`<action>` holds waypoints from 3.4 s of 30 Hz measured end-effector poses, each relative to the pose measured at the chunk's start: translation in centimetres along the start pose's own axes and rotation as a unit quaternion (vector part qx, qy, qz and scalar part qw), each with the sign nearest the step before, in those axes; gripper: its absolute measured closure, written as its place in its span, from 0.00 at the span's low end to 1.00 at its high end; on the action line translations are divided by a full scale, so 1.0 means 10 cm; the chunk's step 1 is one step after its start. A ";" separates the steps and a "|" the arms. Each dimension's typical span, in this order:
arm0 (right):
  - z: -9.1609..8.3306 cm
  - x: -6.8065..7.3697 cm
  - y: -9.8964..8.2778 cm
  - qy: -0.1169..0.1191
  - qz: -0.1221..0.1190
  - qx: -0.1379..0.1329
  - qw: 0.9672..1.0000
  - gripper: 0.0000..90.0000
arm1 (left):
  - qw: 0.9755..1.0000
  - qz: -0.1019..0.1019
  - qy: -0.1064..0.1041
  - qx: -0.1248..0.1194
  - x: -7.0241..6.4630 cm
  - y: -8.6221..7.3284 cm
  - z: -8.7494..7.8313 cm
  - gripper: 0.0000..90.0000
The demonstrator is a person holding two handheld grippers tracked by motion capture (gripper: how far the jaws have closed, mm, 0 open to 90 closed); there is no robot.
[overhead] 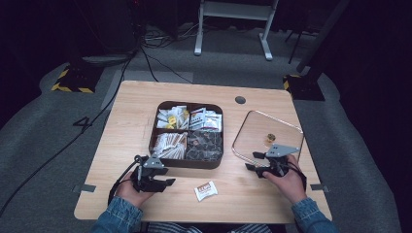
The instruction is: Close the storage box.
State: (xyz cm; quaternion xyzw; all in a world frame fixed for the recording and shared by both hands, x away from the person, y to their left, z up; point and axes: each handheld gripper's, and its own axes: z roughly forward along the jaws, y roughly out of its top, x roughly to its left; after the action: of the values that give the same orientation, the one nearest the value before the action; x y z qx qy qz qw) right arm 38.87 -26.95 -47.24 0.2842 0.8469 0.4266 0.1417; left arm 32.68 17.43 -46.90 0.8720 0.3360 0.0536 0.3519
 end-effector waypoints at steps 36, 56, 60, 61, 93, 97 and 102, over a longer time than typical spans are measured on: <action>0.14 -1.10 -0.19 -0.163 0.111 0.031 0.980 0.50 | 0.982 -0.141 0.123 -0.025 0.43 -0.61 -0.30 0.47; 0.11 -1.10 -0.18 -0.148 0.102 0.026 0.983 0.65 | 0.982 -0.090 0.160 -0.046 0.46 -0.64 -0.19 0.39; 0.03 -1.06 -0.13 -0.148 0.100 0.013 0.984 0.65 | 0.983 -0.084 0.156 -0.050 0.47 -0.65 -0.18 0.36; 0.01 -1.05 -0.12 -0.146 0.099 0.010 0.984 0.65 | 0.983 -0.083 0.156 -0.050 0.47 -0.65 -0.18 0.36; -0.13 -0.66 0.65 -0.069 0.056 -0.034 0.995 0.65 | 0.983 -0.084 0.156 -0.048 0.49 -0.63 -0.16 0.30; -0.08 -0.60 0.83 -0.054 0.054 -0.032 0.997 0.65 | 0.983 -0.086 0.157 -0.048 0.49 -0.63 -0.16 0.29; 0.00 -0.54 1.04 -0.039 0.038 -0.027 0.998 0.65 | 0.982 -0.091 0.162 -0.047 0.49 -0.63 -0.16 0.27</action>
State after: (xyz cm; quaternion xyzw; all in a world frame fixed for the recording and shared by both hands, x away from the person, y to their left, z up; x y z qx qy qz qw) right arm 46.94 -25.24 -38.90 0.3291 0.8175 0.4427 0.1657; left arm 32.48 24.66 -50.50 0.8004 0.4632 0.1774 0.3367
